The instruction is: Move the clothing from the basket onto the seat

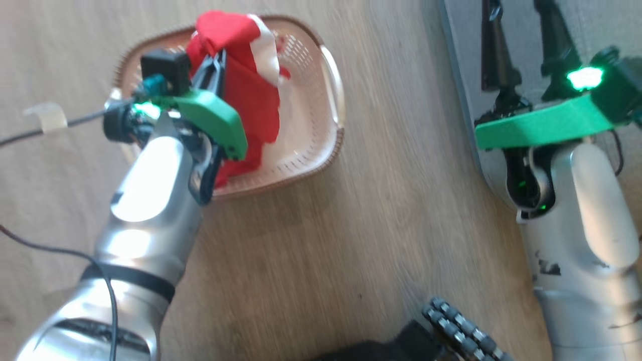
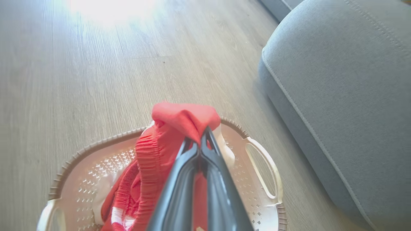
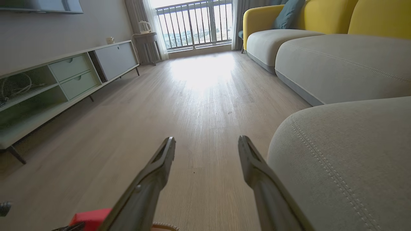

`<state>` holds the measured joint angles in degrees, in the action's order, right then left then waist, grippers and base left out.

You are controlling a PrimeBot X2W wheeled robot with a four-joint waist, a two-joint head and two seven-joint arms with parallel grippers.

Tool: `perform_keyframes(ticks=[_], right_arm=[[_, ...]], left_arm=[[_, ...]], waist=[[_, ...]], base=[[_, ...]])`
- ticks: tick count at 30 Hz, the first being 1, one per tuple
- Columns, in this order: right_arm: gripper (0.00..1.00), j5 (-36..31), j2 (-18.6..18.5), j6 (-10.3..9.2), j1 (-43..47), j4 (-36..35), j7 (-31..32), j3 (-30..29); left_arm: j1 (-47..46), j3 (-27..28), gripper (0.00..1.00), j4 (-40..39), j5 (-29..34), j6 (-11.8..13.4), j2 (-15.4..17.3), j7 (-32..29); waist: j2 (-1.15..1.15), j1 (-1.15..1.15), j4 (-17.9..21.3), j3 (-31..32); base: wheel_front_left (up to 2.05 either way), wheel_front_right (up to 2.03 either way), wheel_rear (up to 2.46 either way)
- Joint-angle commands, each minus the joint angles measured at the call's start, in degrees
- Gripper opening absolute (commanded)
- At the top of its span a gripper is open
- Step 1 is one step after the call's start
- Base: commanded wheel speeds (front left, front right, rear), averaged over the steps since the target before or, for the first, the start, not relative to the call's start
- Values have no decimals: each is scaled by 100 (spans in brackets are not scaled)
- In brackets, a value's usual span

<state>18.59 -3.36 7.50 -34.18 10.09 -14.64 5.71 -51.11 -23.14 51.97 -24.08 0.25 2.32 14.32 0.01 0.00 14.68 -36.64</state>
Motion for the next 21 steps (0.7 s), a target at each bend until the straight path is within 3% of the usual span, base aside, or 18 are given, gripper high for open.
perform_keyframes(ticks=[1,11,21], right_arm=[[100,-42,-40,-1,171,-127,-36,88],[100,-110,-277,-1,783,249,-36,126],[100,-139,-327,-1,1454,533,-36,185]], left_arm=[[129,43,0,-272,-63,59,56,67],[932,8,0,-1139,-179,146,56,67],[1489,106,0,-1778,-87,67,56,67]], waist=[[-1,0,-427,589],[-1,0,-898,1865],[-1,0,-1152,2867]], base=[[0,0,0],[0,0,0],[0,0,0]])
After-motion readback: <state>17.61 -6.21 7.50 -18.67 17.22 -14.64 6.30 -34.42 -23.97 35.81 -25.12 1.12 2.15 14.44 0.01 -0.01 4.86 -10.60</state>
